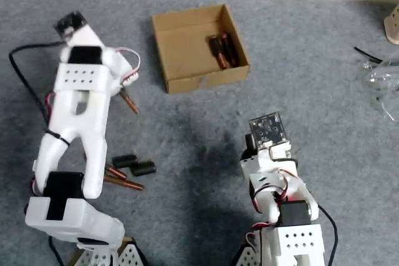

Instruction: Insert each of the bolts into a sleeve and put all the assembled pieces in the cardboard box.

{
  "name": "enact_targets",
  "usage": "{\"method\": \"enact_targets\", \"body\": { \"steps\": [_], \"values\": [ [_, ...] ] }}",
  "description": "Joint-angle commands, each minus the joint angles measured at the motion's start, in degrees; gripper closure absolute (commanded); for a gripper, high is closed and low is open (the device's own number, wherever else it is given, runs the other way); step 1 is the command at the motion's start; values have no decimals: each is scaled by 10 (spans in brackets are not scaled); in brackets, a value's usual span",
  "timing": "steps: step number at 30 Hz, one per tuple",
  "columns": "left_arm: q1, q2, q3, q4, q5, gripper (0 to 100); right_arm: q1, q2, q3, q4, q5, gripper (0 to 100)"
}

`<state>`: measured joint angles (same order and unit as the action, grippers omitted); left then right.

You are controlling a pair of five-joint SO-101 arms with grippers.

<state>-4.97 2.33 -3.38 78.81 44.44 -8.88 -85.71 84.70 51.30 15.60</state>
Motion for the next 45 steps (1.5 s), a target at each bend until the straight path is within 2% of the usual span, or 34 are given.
{"method": "enact_targets", "body": {
  "steps": [1,11,21,30,36,45],
  "values": [
    [3,-7,-105,68,-34,994,-7,-7,-5,-19,-4,995],
    [2,-8,-285,205,-108,995,-7,-7,-5,-19,-5,995],
    [2,-189,-313,214,-167,995,-7,-7,-5,-19,-5,995],
    [2,-385,-172,213,-198,995,-7,-7,-5,-17,-6,995],
    [2,-527,-65,213,-245,995,-7,-7,-5,-17,-6,995],
    [2,-700,138,212,-274,995,-7,-8,-6,-17,-29,995]
  ]
}}
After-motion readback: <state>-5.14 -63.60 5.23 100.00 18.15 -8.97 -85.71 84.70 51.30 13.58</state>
